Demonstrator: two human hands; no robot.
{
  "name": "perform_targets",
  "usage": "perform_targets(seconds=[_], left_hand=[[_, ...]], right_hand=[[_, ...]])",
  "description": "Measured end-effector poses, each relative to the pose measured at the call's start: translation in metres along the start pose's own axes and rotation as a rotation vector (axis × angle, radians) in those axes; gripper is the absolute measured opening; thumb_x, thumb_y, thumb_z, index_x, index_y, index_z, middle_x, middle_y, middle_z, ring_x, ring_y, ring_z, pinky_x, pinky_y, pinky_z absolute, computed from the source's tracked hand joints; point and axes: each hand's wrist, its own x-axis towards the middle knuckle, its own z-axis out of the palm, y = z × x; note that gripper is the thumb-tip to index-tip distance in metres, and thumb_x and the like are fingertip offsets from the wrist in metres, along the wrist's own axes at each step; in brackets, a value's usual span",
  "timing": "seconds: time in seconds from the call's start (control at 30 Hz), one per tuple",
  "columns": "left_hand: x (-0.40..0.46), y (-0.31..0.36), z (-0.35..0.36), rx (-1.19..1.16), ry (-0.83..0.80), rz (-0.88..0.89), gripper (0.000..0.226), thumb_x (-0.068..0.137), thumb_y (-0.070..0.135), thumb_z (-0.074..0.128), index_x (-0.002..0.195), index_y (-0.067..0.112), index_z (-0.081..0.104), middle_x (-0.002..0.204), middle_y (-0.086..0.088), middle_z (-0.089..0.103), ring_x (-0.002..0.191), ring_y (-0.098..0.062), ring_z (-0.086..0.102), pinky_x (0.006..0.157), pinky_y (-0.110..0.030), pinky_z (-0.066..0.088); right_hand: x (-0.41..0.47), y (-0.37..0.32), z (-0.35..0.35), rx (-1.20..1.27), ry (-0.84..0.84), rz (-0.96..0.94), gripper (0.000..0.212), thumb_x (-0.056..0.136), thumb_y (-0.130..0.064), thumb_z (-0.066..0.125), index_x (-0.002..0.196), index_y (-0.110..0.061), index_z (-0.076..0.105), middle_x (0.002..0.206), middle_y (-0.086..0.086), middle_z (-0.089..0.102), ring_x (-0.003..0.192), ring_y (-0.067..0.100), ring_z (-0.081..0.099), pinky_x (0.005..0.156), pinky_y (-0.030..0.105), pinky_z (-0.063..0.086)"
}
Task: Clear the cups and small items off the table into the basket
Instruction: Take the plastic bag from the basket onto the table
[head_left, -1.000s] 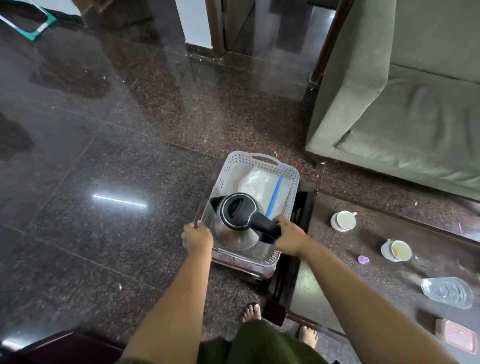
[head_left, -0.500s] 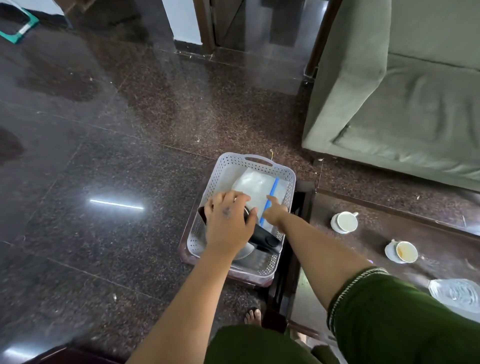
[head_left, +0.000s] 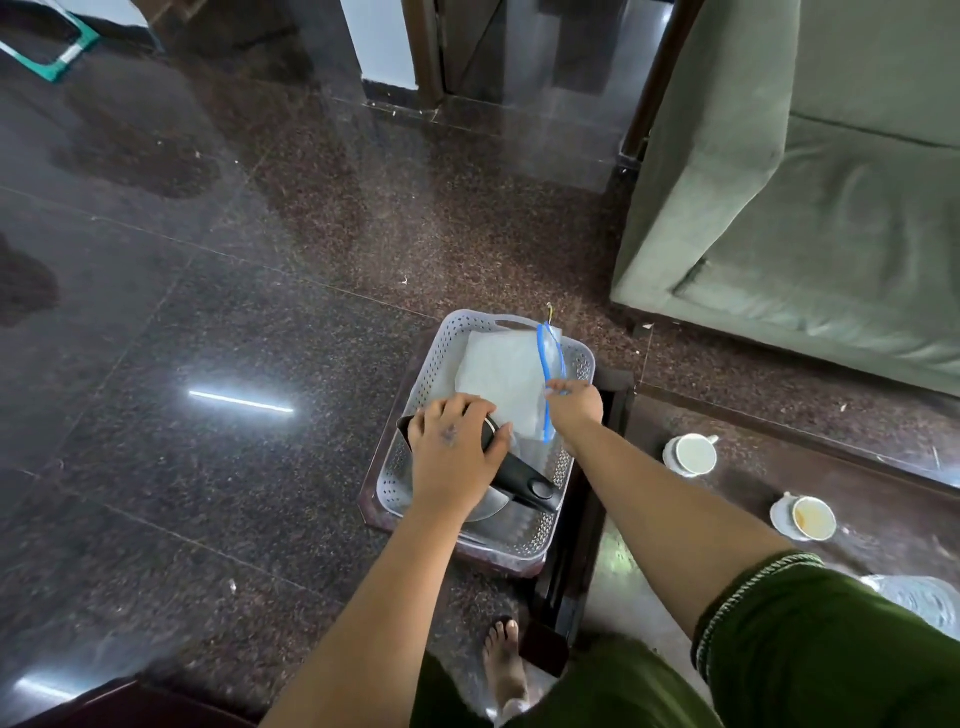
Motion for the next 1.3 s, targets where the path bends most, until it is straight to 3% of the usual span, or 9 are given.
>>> perform_targets(seconds=[0.23, 0.4, 0.5, 0.6, 0.7, 0.83, 1.0, 1.07, 1.3], left_hand=[[0.013, 0.008, -0.007, -0.023, -0.176, -0.056, 0.03, 0.091, 0.045, 0.052, 0.111, 0.024, 0.06, 0.117, 0.005, 0.059, 0.115, -0.024, 0.048, 0.108, -0.043, 0.029], [0.036, 0.051, -0.031, -0.543, -0.215, -0.334, 0.039, 0.093, 0.045, 0.052, 0.113, 0.013, 0.061, 0.113, -0.002, 0.064, 0.108, -0.023, 0.057, 0.096, -0.036, 0.042], [0.042, 0.082, -0.051, -0.843, -0.311, -0.498, 0.037, 0.086, 0.058, 0.055, 0.093, 0.022, 0.062, 0.089, 0.005, 0.064, 0.093, -0.018, 0.062, 0.089, -0.037, 0.051], [0.038, 0.094, -0.058, -0.793, -0.287, -0.438, 0.022, 0.087, 0.043, 0.058, 0.08, 0.022, 0.057, 0.08, 0.0, 0.064, 0.085, -0.025, 0.066, 0.082, -0.047, 0.056], [0.03, 0.101, -0.064, -0.696, -0.221, -0.371, 0.015, 0.088, 0.024, 0.054, 0.087, 0.01, 0.059, 0.08, -0.006, 0.062, 0.08, -0.027, 0.06, 0.073, -0.034, 0.048], [0.021, 0.113, -0.074, -0.512, -0.19, -0.205, 0.02, 0.091, 0.023, 0.052, 0.084, 0.005, 0.055, 0.082, -0.013, 0.063, 0.079, -0.031, 0.058, 0.069, -0.035, 0.042], [0.009, 0.132, -0.08, -0.384, -0.184, -0.047, 0.017, 0.092, 0.022, 0.05, 0.082, 0.009, 0.05, 0.09, -0.015, 0.06, 0.084, -0.032, 0.057, 0.067, -0.033, 0.037], [0.005, 0.139, -0.082, -0.366, -0.181, -0.021, 0.018, 0.093, 0.021, 0.05, 0.087, 0.005, 0.053, 0.095, -0.016, 0.06, 0.087, -0.033, 0.057, 0.071, -0.036, 0.04], [-0.002, 0.149, -0.09, -0.333, -0.2, 0.092, 0.012, 0.091, 0.016, 0.05, 0.086, 0.005, 0.05, 0.098, -0.016, 0.056, 0.089, -0.033, 0.055, 0.074, -0.036, 0.039]], right_hand=[[-0.02, -0.047, -0.044, 0.018, 0.039, -0.23, 0.019, 0.085, -0.006, 0.066, 0.099, -0.012, 0.076, 0.092, 0.001, 0.067, 0.078, 0.013, 0.058, 0.073, 0.02, 0.044], [-0.062, -0.055, -0.072, 0.04, -0.028, -0.325, 0.027, 0.086, 0.0, 0.055, 0.089, -0.017, 0.076, 0.084, -0.003, 0.065, 0.064, 0.01, 0.054, 0.054, 0.009, 0.042], [-0.093, -0.051, -0.084, 0.128, -0.092, -0.374, 0.029, 0.084, 0.005, 0.053, 0.081, -0.018, 0.07, 0.075, -0.008, 0.064, 0.06, 0.006, 0.052, 0.059, 0.013, 0.044], [-0.113, -0.047, -0.096, 0.196, -0.141, -0.39, 0.035, 0.083, 0.01, 0.053, 0.073, -0.022, 0.063, 0.081, -0.001, 0.064, 0.064, 0.009, 0.057, 0.067, 0.026, 0.049], [-0.123, -0.043, -0.115, 0.148, -0.093, -0.381, 0.028, 0.083, 0.006, 0.057, 0.077, -0.019, 0.067, 0.089, 0.005, 0.07, 0.079, 0.021, 0.068, 0.081, 0.031, 0.055], [-0.126, -0.034, -0.139, -0.221, 0.103, -0.476, 0.026, 0.085, -0.003, 0.057, 0.106, -0.005, 0.072, 0.109, 0.011, 0.061, 0.094, 0.023, 0.059, 0.082, 0.013, 0.036], [-0.158, -0.035, -0.137, -0.704, 0.373, -0.732, 0.014, 0.078, 0.006, 0.058, 0.089, 0.0, 0.064, 0.111, 0.016, 0.049, 0.095, 0.035, 0.05, 0.07, 0.038, 0.048], [-0.165, -0.037, -0.136, -0.846, 0.336, -0.761, 0.012, 0.082, 0.005, 0.057, 0.092, -0.001, 0.062, 0.113, 0.015, 0.048, 0.099, 0.034, 0.051, 0.067, 0.038, 0.047], [-0.154, -0.037, -0.14, -0.357, 0.095, -0.41, 0.07, 0.084, -0.012, 0.067, 0.142, -0.002, 0.031, 0.139, 0.018, 0.041, 0.126, 0.033, 0.046, 0.095, 0.038, 0.045]])
